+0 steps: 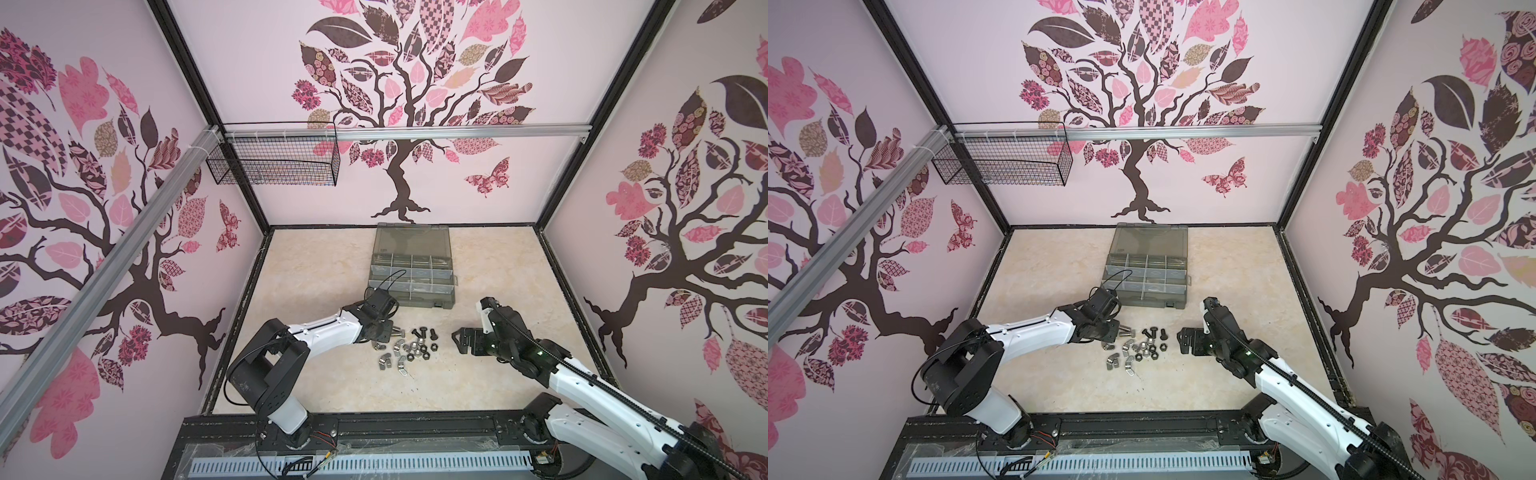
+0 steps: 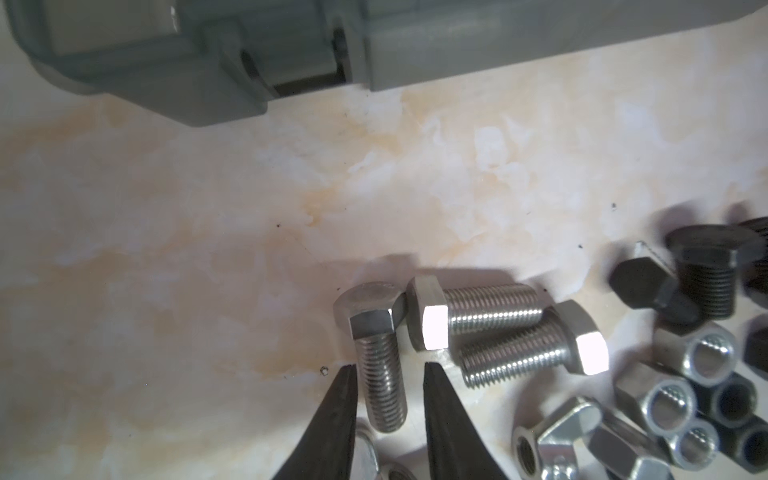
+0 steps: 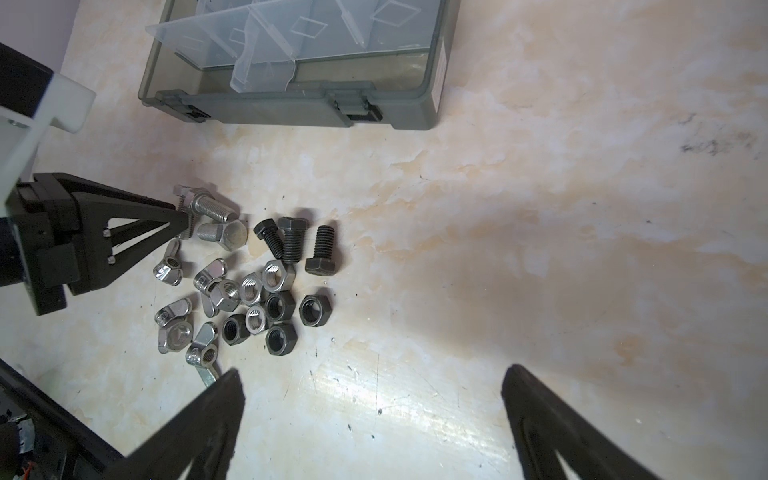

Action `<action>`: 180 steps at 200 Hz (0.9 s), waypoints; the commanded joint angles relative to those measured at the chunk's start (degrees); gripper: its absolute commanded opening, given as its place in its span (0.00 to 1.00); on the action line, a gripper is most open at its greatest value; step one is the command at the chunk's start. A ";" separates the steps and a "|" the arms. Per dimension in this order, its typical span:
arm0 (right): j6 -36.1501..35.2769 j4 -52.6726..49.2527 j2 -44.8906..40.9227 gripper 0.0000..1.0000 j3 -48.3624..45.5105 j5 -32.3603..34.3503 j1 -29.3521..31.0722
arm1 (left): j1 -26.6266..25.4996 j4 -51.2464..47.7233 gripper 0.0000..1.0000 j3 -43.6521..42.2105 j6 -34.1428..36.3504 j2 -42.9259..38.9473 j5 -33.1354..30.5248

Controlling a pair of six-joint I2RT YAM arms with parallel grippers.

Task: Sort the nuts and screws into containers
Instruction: 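Lower the left gripper and grasp a silver hex bolt, then carry the silver bolt into the organizer box and open the left gripper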

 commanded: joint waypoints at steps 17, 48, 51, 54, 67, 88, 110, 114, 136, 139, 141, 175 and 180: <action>-0.10 -2.08 -0.25 1.00 1.46 0.74 0.39 | -0.16 0.55 0.26 -0.56 0.94 2.66 -0.77; -0.19 -2.09 -0.25 1.00 1.60 0.81 0.36 | -0.09 0.58 0.09 -0.17 1.04 3.27 -0.96; -0.23 -2.09 -0.18 1.00 1.55 0.90 0.36 | -0.09 0.61 0.09 -0.08 1.10 3.09 -1.11; -0.23 -2.09 -0.16 1.00 1.63 0.92 0.39 | -0.01 0.56 0.08 0.00 1.12 2.84 -1.13; -0.29 -2.09 -0.12 1.00 1.76 0.92 0.32 | 0.11 0.22 0.07 0.60 1.38 1.71 -1.98; -0.45 -2.18 0.05 1.00 2.11 0.98 0.34 | 2.01 -1.55 0.06 3.62 2.54 -1.26 -1.07; -0.68 -2.01 0.32 0.99 2.28 0.98 0.37 | 5.32 -2.48 0.06 8.68 4.83 -3.36 0.15; -0.70 -2.01 0.39 1.00 2.31 0.96 0.35 | 5.93 -2.68 0.06 9.78 5.42 -3.30 0.32; -0.73 -1.92 0.72 0.99 2.73 0.92 0.33 | 8.49 -4.30 0.07 16.76 8.98 -0.62 0.18; -0.72 -1.98 0.72 1.00 2.83 0.94 0.32 | 8.78 -4.50 0.07 17.50 9.41 0.13 0.17; -0.76 -1.93 0.68 0.99 2.79 0.93 0.32 | 8.83 -4.76 0.07 18.37 9.64 0.37 0.25; -0.55 -2.18 0.46 1.00 2.85 0.85 0.33 | 10.09 -6.46 0.07 27.09 12.51 8.05 1.32; -0.48 -2.34 0.26 1.00 2.89 0.96 0.32 | 10.15 -6.61 0.07 27.92 12.82 8.87 1.52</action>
